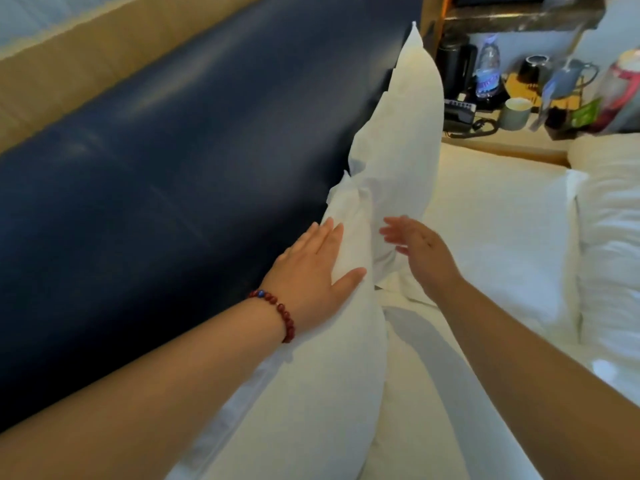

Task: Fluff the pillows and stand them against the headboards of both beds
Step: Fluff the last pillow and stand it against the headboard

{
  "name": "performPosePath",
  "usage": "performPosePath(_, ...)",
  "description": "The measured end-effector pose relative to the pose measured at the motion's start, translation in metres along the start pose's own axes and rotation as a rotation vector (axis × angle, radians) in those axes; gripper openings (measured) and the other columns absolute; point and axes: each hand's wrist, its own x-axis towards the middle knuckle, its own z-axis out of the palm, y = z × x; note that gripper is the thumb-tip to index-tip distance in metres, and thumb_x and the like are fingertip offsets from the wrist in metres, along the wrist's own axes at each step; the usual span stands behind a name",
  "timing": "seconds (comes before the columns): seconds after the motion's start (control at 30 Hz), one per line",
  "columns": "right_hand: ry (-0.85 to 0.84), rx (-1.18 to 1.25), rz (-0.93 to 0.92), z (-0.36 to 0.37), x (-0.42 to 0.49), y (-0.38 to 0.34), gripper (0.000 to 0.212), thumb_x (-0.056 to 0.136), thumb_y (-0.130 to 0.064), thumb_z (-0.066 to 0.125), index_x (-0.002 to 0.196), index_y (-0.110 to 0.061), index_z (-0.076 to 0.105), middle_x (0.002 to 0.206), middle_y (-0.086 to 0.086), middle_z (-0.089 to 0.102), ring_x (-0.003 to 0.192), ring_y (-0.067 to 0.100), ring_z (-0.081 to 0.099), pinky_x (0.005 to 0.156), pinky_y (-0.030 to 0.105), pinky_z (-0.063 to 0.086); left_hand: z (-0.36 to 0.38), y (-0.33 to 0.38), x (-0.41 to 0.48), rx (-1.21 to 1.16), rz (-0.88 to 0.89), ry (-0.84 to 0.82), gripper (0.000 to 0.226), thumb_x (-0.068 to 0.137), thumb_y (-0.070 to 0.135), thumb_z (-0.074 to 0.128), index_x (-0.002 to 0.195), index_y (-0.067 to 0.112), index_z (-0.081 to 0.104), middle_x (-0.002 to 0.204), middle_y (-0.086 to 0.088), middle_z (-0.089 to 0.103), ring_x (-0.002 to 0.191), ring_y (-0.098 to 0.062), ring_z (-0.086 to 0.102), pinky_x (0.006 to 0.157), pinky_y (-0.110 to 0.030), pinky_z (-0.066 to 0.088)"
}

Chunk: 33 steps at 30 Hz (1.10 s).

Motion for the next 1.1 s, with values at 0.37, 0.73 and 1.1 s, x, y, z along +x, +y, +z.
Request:
performPosePath(0.37, -0.400, -0.319, 0.512, -0.020, -0.017, 0.104, 0.065, 0.087, -0.076, 0.034, 0.131, -0.034, 0.057, 0.124, -0.011, 0.063, 0.119, 0.016, 0.052, 0.103, 0.035, 0.033, 0.023, -0.009, -0.028, -0.064, -0.032, 0.112, 0.078, 0.090, 0.066, 0.020, 0.155, 0.026, 0.007, 0.162, 0.011, 0.006, 0.147, -0.009, 0.008, 0.117, -0.026, 0.011)
performPosePath(0.73, -0.522, -0.540, 0.550, -0.008, 0.006, 0.129, 0.051, 0.082, -0.063, 0.062, 0.111, -0.023, 0.072, 0.121, -0.001, 0.064, 0.110, 0.020, 0.057, 0.095, 0.031, 0.040, 0.037, -0.008, -0.030, -0.067, -0.028, 0.134, 0.075, 0.092, 0.062, 0.023, 0.155, 0.023, 0.011, 0.162, 0.008, 0.012, 0.145, -0.009, 0.014, 0.113, -0.021, 0.009)
performPosePath(1.1, 0.239, -0.118, 0.375, -0.022, -0.006, 0.138, 0.016, 0.083, -0.026, 0.073, 0.079, -0.011, 0.074, 0.069, 0.000, 0.064, 0.058, 0.004, 0.052, 0.050, 0.006, 0.037, 0.040, -0.010, -0.029, -0.063, -0.020, 0.152, 0.074, 0.093, 0.059, 0.025, 0.155, 0.021, 0.013, 0.162, 0.004, 0.014, 0.145, -0.013, 0.017, 0.113, -0.023, 0.012)
